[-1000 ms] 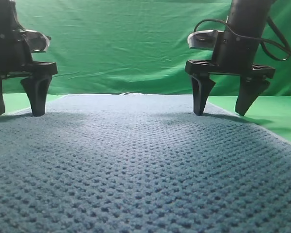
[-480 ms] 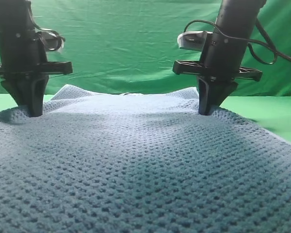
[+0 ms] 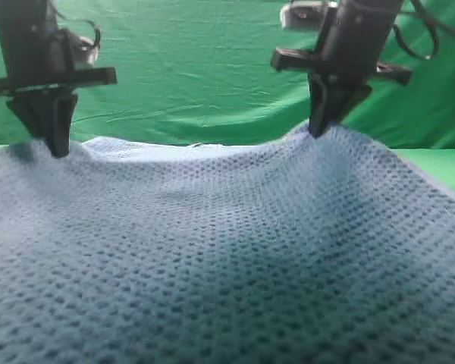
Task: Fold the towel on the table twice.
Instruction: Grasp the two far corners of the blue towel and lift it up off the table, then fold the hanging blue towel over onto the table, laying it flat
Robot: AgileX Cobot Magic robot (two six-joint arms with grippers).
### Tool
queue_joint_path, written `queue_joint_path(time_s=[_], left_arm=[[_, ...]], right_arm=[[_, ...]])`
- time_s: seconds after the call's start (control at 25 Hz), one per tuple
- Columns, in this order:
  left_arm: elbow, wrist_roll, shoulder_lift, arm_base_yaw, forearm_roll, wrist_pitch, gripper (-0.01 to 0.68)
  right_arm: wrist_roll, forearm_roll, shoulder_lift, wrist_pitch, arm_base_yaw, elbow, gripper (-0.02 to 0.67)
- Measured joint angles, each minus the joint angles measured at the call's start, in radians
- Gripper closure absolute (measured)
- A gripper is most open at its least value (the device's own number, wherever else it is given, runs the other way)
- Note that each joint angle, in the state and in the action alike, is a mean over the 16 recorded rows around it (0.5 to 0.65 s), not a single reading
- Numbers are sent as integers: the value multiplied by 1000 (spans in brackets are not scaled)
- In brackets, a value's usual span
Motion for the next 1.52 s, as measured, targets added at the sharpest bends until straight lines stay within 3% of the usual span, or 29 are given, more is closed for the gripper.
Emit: queue_joint_path(time_s=[0.44, 0.72, 1.08, 1.52], left_arm=[[-459, -6, -78, 2, 15, 24, 673], [-584, -10, -81, 3, 22, 27, 673], [-443, -31, -104, 3, 19, 26, 673], [-1, 18, -365, 3, -39, -122, 673]], right_arm=[[0, -41, -86, 38, 0, -428, 649], [8, -108, -43, 151, 0, -634, 649], [39, -165, 32, 375, 0, -670, 649], [75, -166, -88, 523, 14, -495, 649]])
